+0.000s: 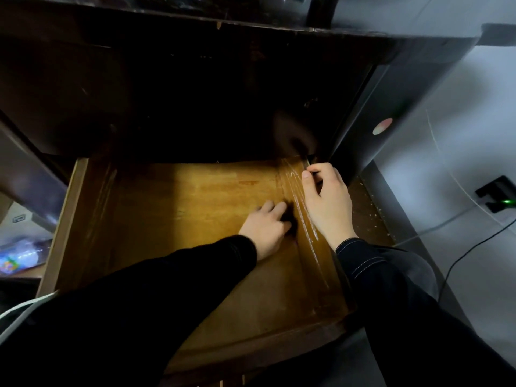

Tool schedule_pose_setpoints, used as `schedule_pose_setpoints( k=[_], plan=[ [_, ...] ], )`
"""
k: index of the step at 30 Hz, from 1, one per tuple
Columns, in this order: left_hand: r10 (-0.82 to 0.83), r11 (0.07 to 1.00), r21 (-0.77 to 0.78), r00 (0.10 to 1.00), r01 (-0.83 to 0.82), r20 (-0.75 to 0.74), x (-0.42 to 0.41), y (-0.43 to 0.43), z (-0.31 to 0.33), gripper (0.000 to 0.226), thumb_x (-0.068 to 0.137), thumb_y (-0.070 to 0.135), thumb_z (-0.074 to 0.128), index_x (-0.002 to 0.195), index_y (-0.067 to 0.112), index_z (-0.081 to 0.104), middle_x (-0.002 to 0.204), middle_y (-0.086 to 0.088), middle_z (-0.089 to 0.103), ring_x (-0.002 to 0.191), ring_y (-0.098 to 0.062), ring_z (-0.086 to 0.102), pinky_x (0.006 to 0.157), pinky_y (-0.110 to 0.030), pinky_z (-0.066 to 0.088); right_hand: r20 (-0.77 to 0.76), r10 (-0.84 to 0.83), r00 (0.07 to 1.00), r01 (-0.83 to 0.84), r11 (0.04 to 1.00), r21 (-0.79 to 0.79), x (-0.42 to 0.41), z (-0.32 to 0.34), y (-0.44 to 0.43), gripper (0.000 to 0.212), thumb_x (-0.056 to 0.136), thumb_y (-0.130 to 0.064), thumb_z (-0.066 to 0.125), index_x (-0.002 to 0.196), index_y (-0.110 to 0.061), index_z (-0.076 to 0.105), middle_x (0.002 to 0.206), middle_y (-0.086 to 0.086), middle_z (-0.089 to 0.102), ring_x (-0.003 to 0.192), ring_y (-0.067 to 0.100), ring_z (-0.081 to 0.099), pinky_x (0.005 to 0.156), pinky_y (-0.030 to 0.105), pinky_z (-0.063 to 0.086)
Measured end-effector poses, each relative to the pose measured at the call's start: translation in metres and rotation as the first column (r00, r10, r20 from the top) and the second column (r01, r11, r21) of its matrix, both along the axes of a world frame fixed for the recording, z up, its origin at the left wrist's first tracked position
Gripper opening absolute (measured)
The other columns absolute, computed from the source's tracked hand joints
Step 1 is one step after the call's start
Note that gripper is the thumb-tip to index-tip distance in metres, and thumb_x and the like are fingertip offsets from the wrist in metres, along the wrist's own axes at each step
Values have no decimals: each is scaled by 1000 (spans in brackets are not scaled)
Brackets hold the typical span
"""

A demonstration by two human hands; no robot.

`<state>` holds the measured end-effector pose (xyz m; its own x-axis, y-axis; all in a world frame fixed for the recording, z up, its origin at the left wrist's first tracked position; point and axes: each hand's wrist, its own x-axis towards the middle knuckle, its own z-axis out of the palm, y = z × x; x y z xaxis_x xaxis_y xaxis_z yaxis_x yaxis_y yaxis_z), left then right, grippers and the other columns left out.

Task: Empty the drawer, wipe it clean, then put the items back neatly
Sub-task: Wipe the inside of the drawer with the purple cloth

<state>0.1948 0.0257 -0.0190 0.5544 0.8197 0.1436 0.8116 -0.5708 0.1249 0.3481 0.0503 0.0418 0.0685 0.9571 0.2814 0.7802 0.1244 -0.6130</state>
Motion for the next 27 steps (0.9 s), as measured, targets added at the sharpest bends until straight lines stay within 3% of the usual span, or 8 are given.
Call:
schedule_pose_setpoints(
  k=[4,7,9,13,15,19,23,27],
  plan=[
    [-283,959,26,959,283,0,-2,-56,-9,23,92,27,57,110,24,70,125,-9,52,105,-29,50,73,-39,51,2,-14,1000,14,1000,-5,-1,0,0,27,102,-46,45,120,-28,55,117,-10,56,91,2,50,67,11,32],
    [-388,922,11,922,388,6,-7,-61,-10,27,94,32,58,118,33,69,125,-6,53,104,-25,51,71,-34,50,9,-17,1000,17,1000,-8,-1,0,0,27,102,-46,44,120,-28,54,117,-10,56,91,2,50,67,12,33],
    [-298,953,-44,953,300,50,-13,-37,-7,31,98,34,53,126,35,64,128,-7,50,109,-27,49,75,-36,49,4,-16,1000,16,1000,-8,0,0,0,27,103,-46,44,120,-28,54,117,-9,56,93,3,50,68,11,32],
    [96,989,-120,992,-85,86,-14,12,0,35,98,36,53,133,35,60,126,-4,46,113,-29,45,85,-38,48,0,-12,1000,12,1000,-8,0,-1,-1,26,103,-45,45,121,-29,54,117,-10,56,95,3,50,69,11,34],
    [145,984,-117,987,-136,67,-6,11,-1,36,96,34,54,131,31,62,126,-4,47,111,-30,45,83,-39,49,2,-10,1000,10,1000,-4,-1,-1,0,27,103,-46,45,121,-28,54,117,-9,56,93,2,50,69,11,34],
    [-126,988,-76,988,133,85,-1,-40,-9,34,86,30,62,118,22,68,126,-8,52,105,-30,51,76,-37,52,2,-12,1000,12,1000,5,-1,0,1,27,102,-46,44,119,-27,55,116,-9,57,92,3,51,68,12,33],
    [-549,819,-200,836,538,5,-2,-81,-6,33,86,28,67,118,25,69,125,-3,50,102,-23,46,69,-33,45,0,-26,1000,26,1000,-10,-3,1,-1,26,103,-45,45,119,-27,56,117,-9,57,94,5,51,68,13,34],
    [-599,776,-247,800,580,-4,-5,-72,8,38,89,22,60,126,28,65,128,-4,47,108,-23,43,71,-33,42,-5,-25,1000,24,1000,-14,-2,2,-2,27,103,-45,45,120,-26,56,116,-8,57,95,5,52,68,14,34]
  ],
)
